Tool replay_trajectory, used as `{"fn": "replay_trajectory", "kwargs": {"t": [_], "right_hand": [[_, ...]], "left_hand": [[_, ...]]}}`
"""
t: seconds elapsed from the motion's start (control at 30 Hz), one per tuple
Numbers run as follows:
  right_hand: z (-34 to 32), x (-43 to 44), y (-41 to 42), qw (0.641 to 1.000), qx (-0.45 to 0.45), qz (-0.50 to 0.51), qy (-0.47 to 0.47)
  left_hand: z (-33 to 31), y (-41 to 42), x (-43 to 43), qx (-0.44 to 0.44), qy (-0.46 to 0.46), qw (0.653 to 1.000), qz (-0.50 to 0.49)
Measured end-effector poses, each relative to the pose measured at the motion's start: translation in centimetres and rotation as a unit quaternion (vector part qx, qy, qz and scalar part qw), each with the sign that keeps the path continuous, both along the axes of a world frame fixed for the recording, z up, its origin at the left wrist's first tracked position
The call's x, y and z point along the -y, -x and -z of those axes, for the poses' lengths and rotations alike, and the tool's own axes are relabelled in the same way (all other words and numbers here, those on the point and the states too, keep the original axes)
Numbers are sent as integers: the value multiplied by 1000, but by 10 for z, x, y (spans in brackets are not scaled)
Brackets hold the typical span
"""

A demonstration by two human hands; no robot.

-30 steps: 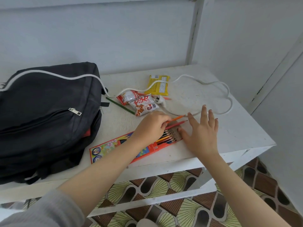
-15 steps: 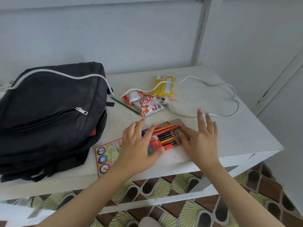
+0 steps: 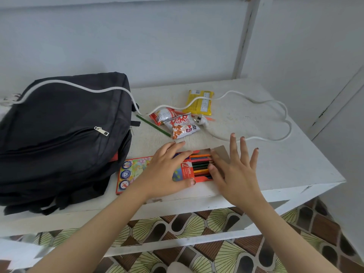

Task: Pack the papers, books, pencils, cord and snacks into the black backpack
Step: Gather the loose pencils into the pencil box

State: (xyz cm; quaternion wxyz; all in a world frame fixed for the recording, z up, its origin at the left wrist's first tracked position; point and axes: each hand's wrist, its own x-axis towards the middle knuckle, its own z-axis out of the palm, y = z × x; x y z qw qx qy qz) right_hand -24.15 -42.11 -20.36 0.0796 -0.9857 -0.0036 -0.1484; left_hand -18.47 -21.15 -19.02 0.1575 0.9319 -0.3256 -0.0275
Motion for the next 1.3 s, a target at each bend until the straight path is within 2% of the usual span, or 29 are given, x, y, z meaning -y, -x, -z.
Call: {"fn": "replay_trajectory", "kwargs": {"t": [0.2, 0.4, 0.5, 0.57, 0.6, 0.67, 0.8, 0.97, 1.07, 1.2, 1.3], "right_hand": [[-6, 0, 3, 1000, -18, -5, 8], [-12, -2, -1, 998, -47, -24, 21], [-33, 1, -10, 992, -68, -4, -104], [-47, 8, -26, 972, -61, 32, -225], [-52, 13, -37, 966, -40, 40, -251], [-54, 24, -62, 973, 3, 41, -228], [-55, 44, -116, 981, 11, 54, -185], [-45, 42, -152, 994, -54, 46, -88], [-37, 37, -158, 995, -51, 44, -72], [-35, 39, -156, 990, -7, 28, -135], [-43, 44, -145, 953, 44, 42, -297]], "left_hand": [[-2, -1, -1, 12, -38, 999, 33], [-5, 2, 1, 4, 24, 999, 32], [-10, 0, -1, -58, 128, 990, 7], [-18, -7, -2, -50, 178, 982, -42], [-22, -13, -3, -18, 170, 983, -70], [-29, -30, -9, 37, 132, 982, -129], [-35, -64, -22, 62, 107, 971, -205], [-30, -83, -20, 55, 32, 982, -179], [-27, -90, -20, 55, 34, 980, -189], [-26, -94, -20, 63, 15, 983, -171], [-24, -96, -24, 96, 17, 981, -170]]}}
